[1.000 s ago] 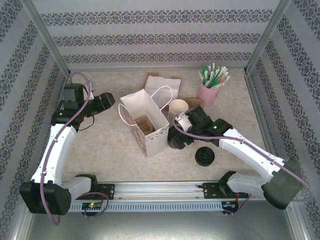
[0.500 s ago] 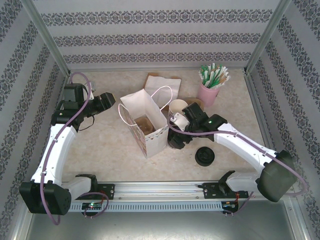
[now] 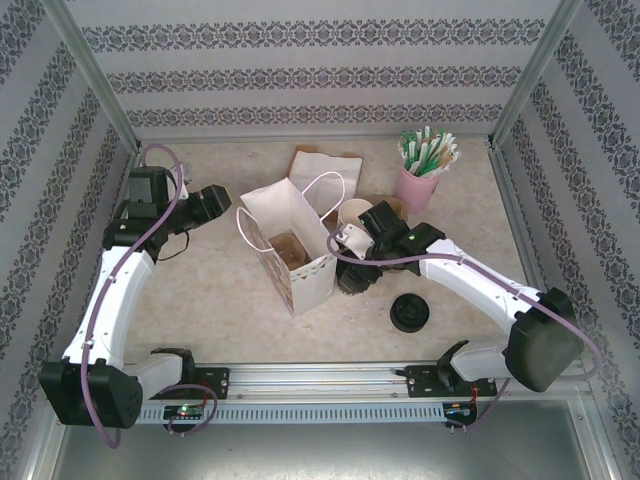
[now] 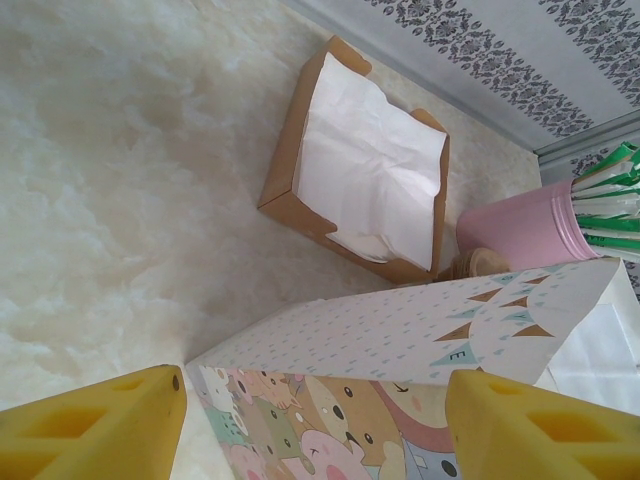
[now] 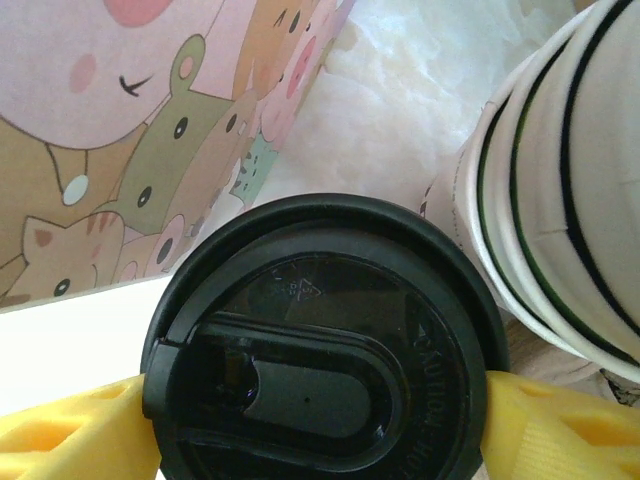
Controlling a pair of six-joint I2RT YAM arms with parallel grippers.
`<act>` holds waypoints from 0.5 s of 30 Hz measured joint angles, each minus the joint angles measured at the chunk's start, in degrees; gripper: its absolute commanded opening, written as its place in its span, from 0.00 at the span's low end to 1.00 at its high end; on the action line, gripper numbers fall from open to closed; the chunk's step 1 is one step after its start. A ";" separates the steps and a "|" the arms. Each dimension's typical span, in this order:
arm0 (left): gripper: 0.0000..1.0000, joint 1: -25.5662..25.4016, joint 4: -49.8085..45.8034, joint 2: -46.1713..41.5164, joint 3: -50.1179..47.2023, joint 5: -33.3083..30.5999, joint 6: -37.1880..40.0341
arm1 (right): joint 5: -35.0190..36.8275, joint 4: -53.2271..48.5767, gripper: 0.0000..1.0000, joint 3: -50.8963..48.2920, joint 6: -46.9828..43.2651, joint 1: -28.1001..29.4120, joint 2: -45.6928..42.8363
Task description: Pack the takeout coffee
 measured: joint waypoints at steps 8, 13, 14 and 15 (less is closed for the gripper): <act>0.70 0.00 0.00 0.00 0.00 -0.02 0.00 | 1.79 0.81 0.77 -0.92 -0.94 1.05 -0.35; 0.70 0.00 0.00 0.00 0.00 -0.02 0.00 | 3.76 2.21 0.77 -1.99 -0.83 2.75 -1.25; 0.70 0.00 0.00 0.00 0.00 -0.02 0.00 | 3.98 2.27 0.77 -2.08 -0.76 2.75 -1.36; 0.70 0.00 0.00 0.00 0.00 -0.02 0.00 | 4.11 2.25 0.77 -2.05 -0.39 2.75 -1.40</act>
